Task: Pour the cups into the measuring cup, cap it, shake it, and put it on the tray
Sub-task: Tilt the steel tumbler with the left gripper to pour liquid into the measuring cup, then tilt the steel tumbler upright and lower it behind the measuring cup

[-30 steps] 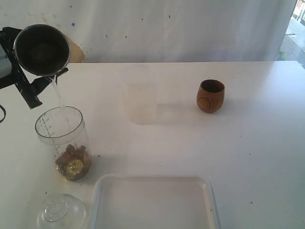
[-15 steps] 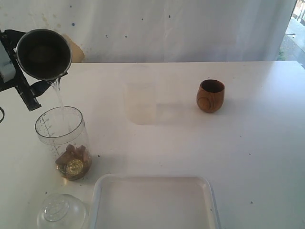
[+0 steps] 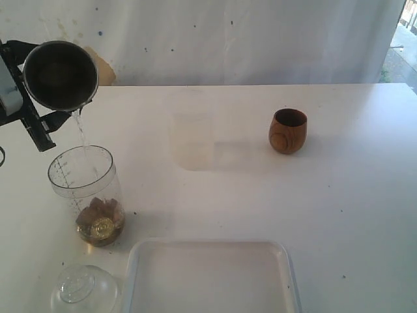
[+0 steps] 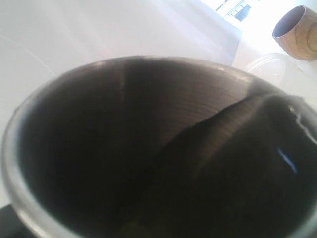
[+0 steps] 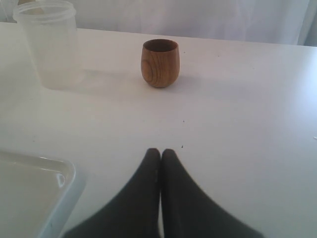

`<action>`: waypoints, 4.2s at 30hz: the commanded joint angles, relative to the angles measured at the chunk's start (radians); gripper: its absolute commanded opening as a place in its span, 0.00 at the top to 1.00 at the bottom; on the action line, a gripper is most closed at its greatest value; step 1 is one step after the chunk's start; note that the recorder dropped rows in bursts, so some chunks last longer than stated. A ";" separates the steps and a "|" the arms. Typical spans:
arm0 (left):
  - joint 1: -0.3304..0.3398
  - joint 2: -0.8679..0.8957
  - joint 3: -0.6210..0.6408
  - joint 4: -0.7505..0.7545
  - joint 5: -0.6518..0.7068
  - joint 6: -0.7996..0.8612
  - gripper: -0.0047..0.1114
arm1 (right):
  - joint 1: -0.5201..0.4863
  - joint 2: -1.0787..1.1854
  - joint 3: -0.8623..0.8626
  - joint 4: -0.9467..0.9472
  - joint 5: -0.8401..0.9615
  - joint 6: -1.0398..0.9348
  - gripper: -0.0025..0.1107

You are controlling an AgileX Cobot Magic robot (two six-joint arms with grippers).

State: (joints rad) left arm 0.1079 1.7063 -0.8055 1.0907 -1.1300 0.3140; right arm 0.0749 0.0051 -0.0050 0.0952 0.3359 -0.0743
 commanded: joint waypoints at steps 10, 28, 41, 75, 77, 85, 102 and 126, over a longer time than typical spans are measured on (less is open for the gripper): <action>0.000 -0.020 -0.011 -0.059 -0.045 0.070 0.96 | -0.005 -0.005 0.005 -0.001 0.000 0.000 0.98; 0.000 -0.020 -0.011 -0.059 -0.047 0.295 0.96 | -0.005 -0.005 0.005 -0.001 0.000 0.000 0.98; 0.000 -0.020 -0.011 -0.100 0.037 -0.102 0.96 | -0.005 -0.005 0.005 -0.001 0.000 0.000 0.98; -0.015 0.360 -0.013 -0.331 -0.001 -0.582 0.96 | -0.005 -0.005 0.005 -0.001 0.000 0.000 0.98; -0.029 0.374 -0.024 -0.326 0.002 -0.558 0.96 | -0.005 -0.005 0.005 -0.001 0.000 0.000 0.98; -0.102 0.428 -0.094 -0.316 0.018 -0.589 0.96 | -0.005 -0.005 0.005 -0.001 0.000 0.000 0.98; -0.111 0.448 -0.121 -0.319 0.109 -0.682 0.84 | -0.005 -0.005 0.005 -0.001 0.000 0.000 0.98; -0.110 0.446 -0.121 -0.327 -0.024 -0.702 0.06 | -0.005 -0.005 0.005 0.001 0.000 0.000 0.98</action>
State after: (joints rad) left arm 0.0000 2.1580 -0.9261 0.7806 -1.1132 -0.3829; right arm 0.0749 0.0051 -0.0050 0.0952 0.3359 -0.0743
